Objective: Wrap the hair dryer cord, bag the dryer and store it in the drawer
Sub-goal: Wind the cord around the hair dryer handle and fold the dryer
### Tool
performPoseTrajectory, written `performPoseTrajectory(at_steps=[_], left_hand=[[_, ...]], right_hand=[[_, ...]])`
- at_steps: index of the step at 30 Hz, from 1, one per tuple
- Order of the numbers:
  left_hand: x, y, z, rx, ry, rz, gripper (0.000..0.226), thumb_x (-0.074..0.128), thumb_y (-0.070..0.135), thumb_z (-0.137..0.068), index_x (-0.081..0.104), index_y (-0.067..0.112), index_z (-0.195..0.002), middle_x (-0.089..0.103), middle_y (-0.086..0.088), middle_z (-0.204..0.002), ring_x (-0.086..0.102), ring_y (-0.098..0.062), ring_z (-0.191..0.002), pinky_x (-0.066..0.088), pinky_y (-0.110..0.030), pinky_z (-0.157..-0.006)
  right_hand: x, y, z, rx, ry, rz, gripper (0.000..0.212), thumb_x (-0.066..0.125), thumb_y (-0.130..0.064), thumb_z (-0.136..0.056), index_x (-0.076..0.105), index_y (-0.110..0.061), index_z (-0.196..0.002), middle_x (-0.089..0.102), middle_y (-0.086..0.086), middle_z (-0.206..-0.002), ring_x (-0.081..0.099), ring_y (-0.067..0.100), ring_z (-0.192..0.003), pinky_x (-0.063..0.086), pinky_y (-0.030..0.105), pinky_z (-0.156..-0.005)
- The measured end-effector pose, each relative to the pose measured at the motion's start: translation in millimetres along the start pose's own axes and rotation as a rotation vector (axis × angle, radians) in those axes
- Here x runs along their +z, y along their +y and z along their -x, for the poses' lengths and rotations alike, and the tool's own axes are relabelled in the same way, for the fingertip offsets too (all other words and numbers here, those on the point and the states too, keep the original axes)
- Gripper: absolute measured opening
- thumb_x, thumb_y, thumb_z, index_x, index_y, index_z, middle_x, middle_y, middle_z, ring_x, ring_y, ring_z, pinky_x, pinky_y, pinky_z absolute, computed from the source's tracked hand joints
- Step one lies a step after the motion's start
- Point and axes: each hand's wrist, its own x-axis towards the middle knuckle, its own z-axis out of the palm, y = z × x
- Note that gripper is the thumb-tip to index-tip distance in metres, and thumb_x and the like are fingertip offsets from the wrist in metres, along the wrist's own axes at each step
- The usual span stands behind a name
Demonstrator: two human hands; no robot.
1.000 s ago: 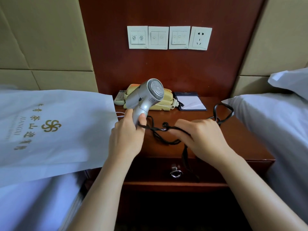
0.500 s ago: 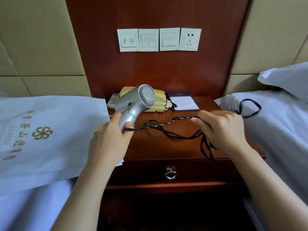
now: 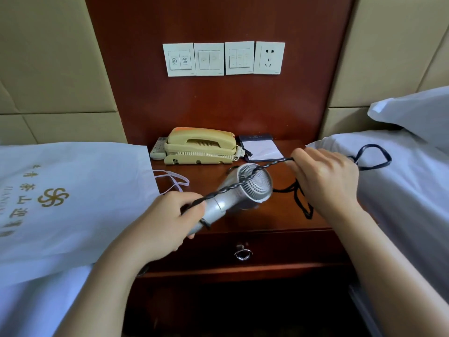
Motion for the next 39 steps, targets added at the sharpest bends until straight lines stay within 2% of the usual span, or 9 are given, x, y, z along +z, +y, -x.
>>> performPoseTrajectory(at_steps=[6, 13, 17, 19, 20, 25, 31, 34, 39], left_hand=[[8.8, 13.9, 2.7, -0.013, -0.281, 0.096, 0.035, 0.039, 0.033, -0.096, 0.06, 0.005, -0.1, 0.061, -0.003, -0.057, 0.042, -0.015, -0.039, 0.029, -0.019, -0.036], [5.2, 8.0, 1.1, -0.075, -0.288, 0.492, 0.044, 0.043, 0.028, -0.094, 0.063, 0.01, -0.06, 0.061, -0.016, -0.053, 0.045, -0.02, -0.033, 0.029, -0.022, -0.035], [-1.9, -11.5, -21.5, -0.299, -0.162, 0.507, 0.039, 0.032, 0.02, -0.1, 0.06, -0.007, -0.104, 0.057, -0.033, -0.12, 0.07, -0.025, -0.082, 0.053, -0.031, -0.069], [1.9, -11.7, -25.2, -0.231, -0.189, 0.782, 0.045, 0.028, 0.029, -0.098, 0.056, -0.005, -0.09, 0.065, -0.026, -0.086, 0.056, -0.021, -0.037, 0.042, -0.024, -0.033], [1.8, -12.8, -26.6, -0.223, -0.153, 0.92, 0.047, 0.026, 0.032, -0.097, 0.055, -0.003, -0.088, 0.06, -0.018, -0.068, 0.045, -0.018, -0.029, 0.034, -0.019, -0.029], [3.3, -17.4, -30.9, -0.201, 0.063, 1.063, 0.041, 0.024, 0.026, -0.095, 0.053, 0.0, -0.082, 0.052, -0.012, -0.056, 0.036, -0.014, -0.029, 0.027, -0.013, -0.031], [3.4, -27.1, -39.4, -0.308, 0.301, 0.93, 0.039, 0.032, 0.024, -0.092, 0.057, -0.003, -0.106, 0.054, -0.015, -0.061, 0.038, -0.018, -0.031, 0.029, -0.017, -0.032], [9.6, -20.0, -37.9, -0.257, 0.414, 0.77, 0.028, 0.034, 0.024, -0.096, 0.057, 0.008, -0.101, 0.055, -0.016, -0.061, 0.04, -0.019, -0.032, 0.029, -0.017, -0.035], [16.8, -20.3, -35.2, -0.164, 0.347, 0.489, 0.023, 0.06, 0.036, -0.085, 0.057, 0.025, -0.106, 0.059, -0.006, -0.067, 0.046, -0.017, -0.042, 0.033, -0.022, -0.039]], right_hand=[[2.0, 10.3, 7.2, 0.028, -0.129, -0.076, 0.049, 0.031, -0.042, -0.099, 0.048, -0.014, -0.063, 0.05, 0.003, -0.054, 0.051, 0.026, -0.048, 0.029, 0.027, -0.045], [-0.1, -9.2, 15.0, 0.02, -0.196, -0.279, 0.027, 0.043, -0.024, -0.07, 0.046, -0.011, -0.047, 0.048, 0.003, -0.041, 0.049, 0.023, -0.034, 0.015, 0.015, -0.044], [10.0, -17.3, 18.9, 0.003, -0.306, -0.313, 0.034, 0.044, -0.032, -0.077, 0.05, -0.013, -0.049, 0.052, 0.002, -0.044, 0.053, 0.027, -0.039, 0.023, 0.018, -0.042], [15.9, -19.9, 22.2, -0.003, -0.398, -0.285, 0.043, 0.041, -0.042, -0.086, 0.054, -0.016, -0.054, 0.055, 0.0, -0.049, 0.056, 0.025, -0.045, 0.027, 0.022, -0.045], [16.2, -22.3, 22.7, -0.015, -0.424, -0.265, 0.044, 0.039, -0.044, -0.086, 0.054, -0.018, -0.054, 0.054, -0.001, -0.049, 0.056, 0.024, -0.044, 0.026, 0.022, -0.046], [4.1, -42.9, 22.0, -0.075, -0.609, -0.332, 0.04, 0.037, -0.042, -0.083, 0.054, -0.018, -0.057, 0.058, 0.0, -0.053, 0.058, 0.027, -0.049, 0.031, 0.025, -0.046], [-23.7, -61.8, 3.8, -0.2, -0.556, -0.501, 0.028, 0.041, -0.028, -0.08, 0.048, -0.019, -0.055, 0.048, -0.006, -0.051, 0.046, 0.017, -0.046, 0.036, 0.023, -0.05], [-30.0, -63.5, -4.2, -0.136, -0.565, -0.62, 0.029, 0.043, -0.03, -0.083, 0.044, -0.017, -0.057, 0.046, -0.004, -0.054, 0.041, 0.017, -0.05, 0.03, 0.025, -0.053], [-32.6, -67.1, -9.4, -0.083, -0.572, -0.697, 0.032, 0.042, -0.034, -0.083, 0.05, -0.012, -0.062, 0.048, -0.003, -0.058, 0.045, 0.018, -0.057, 0.04, 0.037, -0.049]])
